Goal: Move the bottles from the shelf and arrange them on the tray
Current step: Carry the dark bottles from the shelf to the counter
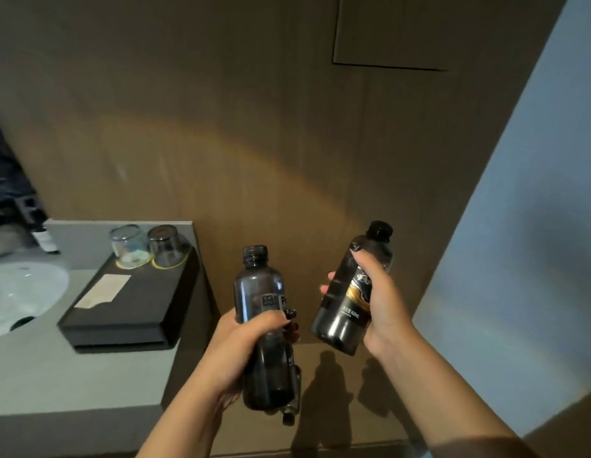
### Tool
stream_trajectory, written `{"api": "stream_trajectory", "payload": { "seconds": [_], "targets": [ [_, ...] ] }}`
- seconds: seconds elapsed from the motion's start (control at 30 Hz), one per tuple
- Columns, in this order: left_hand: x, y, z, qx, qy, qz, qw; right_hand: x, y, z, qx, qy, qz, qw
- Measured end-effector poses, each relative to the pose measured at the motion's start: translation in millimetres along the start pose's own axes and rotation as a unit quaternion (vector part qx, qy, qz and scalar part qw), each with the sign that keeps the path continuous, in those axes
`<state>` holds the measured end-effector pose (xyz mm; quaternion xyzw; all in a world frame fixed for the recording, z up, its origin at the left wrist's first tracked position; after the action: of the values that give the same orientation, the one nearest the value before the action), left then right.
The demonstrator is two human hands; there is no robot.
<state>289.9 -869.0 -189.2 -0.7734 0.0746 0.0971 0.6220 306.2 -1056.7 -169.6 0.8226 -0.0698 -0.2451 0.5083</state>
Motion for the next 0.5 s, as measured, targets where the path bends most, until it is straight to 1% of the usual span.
{"api": "stream_trajectory", "payload": {
  "seconds": [0.1, 0.23, 0.37, 0.5],
  "targets": [
    [-5, -6, 43, -0.006, -0.068, -0.013, 0.998, -18, -19, -36, -0.030, 0.063, -0.022, 0.997],
    [-18, -11, 109, 0.025, -0.142, -0.025, 0.989, -41, -64, -87, -0.062, 0.121, -0.068, 0.988],
    [-35, -11, 185, 0.018, -0.194, -0.004, 0.981, -66, -120, -137, -0.079, 0.141, -0.096, 0.982],
    [-55, -15, 266, 0.017, -0.218, 0.003, 0.976, -102, -176, -189, -0.089, 0.155, -0.128, 0.975]
  ]
}}
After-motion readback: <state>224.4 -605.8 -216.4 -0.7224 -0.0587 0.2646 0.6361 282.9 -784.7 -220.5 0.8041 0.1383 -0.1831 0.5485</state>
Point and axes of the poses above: each hand's wrist, its own x-axis towards the middle knuckle, its own z-axis out of the back of the hand, y = z × x, the point moved 9 cm from there along x, towards the middle knuckle, and after that the axes turned 13 degrees about -y, right-handed, at the moved point
